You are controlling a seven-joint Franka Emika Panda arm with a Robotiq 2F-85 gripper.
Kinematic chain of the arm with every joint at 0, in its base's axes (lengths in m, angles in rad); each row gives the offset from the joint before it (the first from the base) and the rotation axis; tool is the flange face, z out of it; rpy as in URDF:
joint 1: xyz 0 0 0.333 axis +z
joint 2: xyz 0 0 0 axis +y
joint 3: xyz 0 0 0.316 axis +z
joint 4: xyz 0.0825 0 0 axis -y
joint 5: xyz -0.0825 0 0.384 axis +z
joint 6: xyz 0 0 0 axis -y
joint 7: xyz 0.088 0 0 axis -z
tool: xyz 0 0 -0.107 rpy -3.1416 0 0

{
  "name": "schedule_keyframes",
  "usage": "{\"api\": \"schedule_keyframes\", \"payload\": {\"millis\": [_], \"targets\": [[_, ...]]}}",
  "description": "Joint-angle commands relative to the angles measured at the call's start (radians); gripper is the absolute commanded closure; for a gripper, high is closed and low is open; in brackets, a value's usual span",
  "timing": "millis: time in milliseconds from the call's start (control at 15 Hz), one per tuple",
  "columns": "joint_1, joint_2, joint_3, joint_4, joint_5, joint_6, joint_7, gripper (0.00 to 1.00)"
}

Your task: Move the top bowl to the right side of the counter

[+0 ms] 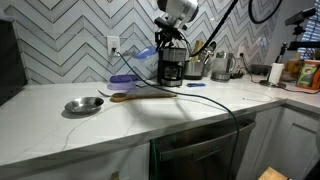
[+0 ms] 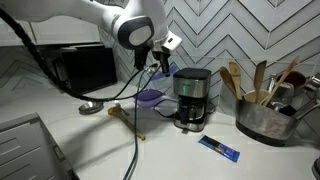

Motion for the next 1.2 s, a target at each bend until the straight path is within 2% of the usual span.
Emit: {"api": "schedule_keyframes", "payload": {"millis": [0,467,733,1133], "targets": [[-0.007,-0.126,0.003,-0.121,-0.005,0.002,-0.013,0.96],[-0.036,-0.332,-0.010,-0.236,0.070,-0.107,-0.014,0.96],[-0.058,-0.434,-0.040,-0.297,0.125,-0.140,0.004,0.96],[-0.121,-0.550,-0.111,-0.407,0.220,-0.109,0.049,0.96]]}}
